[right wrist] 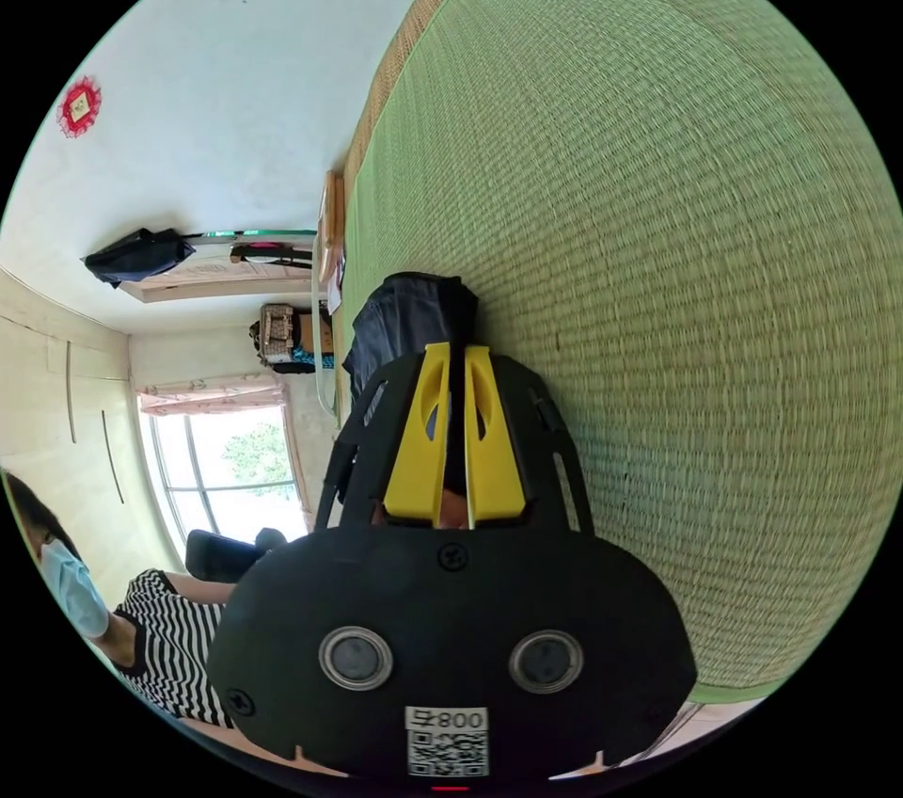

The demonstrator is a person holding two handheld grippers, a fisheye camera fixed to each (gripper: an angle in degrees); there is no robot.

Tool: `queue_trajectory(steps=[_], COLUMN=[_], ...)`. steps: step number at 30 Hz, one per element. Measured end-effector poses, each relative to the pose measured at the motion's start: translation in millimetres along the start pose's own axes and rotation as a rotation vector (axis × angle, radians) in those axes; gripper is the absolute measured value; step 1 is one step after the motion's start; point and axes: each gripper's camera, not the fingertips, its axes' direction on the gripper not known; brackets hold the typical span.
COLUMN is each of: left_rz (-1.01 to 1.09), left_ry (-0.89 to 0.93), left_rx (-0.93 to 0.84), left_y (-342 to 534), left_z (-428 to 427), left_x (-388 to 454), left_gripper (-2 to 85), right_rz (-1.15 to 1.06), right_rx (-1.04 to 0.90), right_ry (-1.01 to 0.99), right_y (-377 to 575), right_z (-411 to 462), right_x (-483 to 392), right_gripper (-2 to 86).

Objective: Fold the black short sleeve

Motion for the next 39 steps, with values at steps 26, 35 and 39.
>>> queue_trajectory(steps=[26,35,39], left_rz=[-0.109,-0.225,-0.286], left_ry=[0.217,0.273,0.299], left_rx=[0.233,0.354,0.417], left_y=[140,251,306], left_z=[65,99,119], left_x=[-138,-215,-250], left_gripper=[0.8,0.7,0.7], right_rz=[-0.035,-0.107,-0.144], right_rx=[0.156,0.180,0.178], right_ry=[0.089,0.077,0.075], right_y=[32,48,54], right_z=[-39,-7,12], right_x=[-171,-274,-319], right_gripper=[1.4,1.5,1.6])
